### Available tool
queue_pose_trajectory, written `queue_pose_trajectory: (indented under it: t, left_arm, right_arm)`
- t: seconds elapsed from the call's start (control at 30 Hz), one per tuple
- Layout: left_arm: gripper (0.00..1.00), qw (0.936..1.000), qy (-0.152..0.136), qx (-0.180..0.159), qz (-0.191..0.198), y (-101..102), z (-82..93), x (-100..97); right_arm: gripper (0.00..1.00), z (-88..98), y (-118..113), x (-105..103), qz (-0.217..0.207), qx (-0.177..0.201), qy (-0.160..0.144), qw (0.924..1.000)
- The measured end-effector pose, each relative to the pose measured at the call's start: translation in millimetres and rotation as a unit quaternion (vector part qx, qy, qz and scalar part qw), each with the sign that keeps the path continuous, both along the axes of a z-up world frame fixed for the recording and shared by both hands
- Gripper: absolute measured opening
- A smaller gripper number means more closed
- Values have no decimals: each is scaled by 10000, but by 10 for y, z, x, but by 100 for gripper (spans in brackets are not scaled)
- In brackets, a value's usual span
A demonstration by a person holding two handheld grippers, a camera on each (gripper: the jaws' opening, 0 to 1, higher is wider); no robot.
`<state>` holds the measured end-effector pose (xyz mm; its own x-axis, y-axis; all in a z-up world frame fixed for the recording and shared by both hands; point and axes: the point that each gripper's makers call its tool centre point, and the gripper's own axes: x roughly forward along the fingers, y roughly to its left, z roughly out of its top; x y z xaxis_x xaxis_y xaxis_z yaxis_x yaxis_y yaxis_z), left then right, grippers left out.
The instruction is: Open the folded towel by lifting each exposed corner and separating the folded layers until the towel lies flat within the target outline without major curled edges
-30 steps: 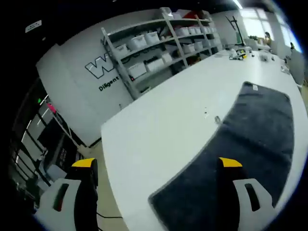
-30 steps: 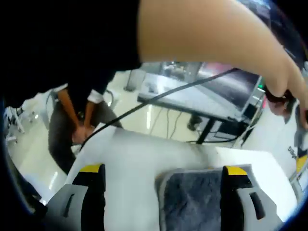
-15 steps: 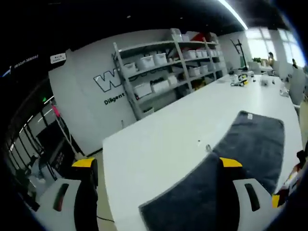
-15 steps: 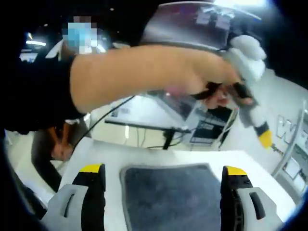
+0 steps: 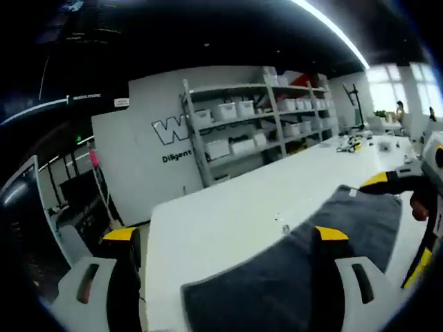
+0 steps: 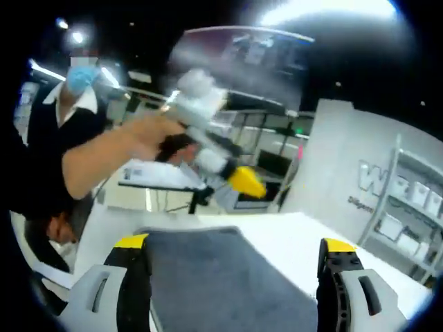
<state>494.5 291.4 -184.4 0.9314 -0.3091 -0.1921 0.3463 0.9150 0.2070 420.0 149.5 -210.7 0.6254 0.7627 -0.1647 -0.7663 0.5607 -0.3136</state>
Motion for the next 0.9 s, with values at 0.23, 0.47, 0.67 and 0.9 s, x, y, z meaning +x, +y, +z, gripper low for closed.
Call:
queue_pose_trajectory:
  t: [0.23,0.47,0.67,0.9]
  left_arm:
    - [100,10000,-78,16,31,149,-34,-82]
    - [100,9999,-110,-30,-89,89,-110,-215]
    - [100,9998,-118,-86,-113,41,-158,-357]
    - [100,9997,-197,-124,-79,64,-158,-475]
  right_arm:
    - [100,110,-861,58,-693,152,-143,9974]
    - [100,192,-1569,-26,-1149,265,-181,9929]
    - [100,335,-2159,-104,-1590,396,-352,9858]
    - [100,380,-2845,-139,-2190,484,-424,9736]
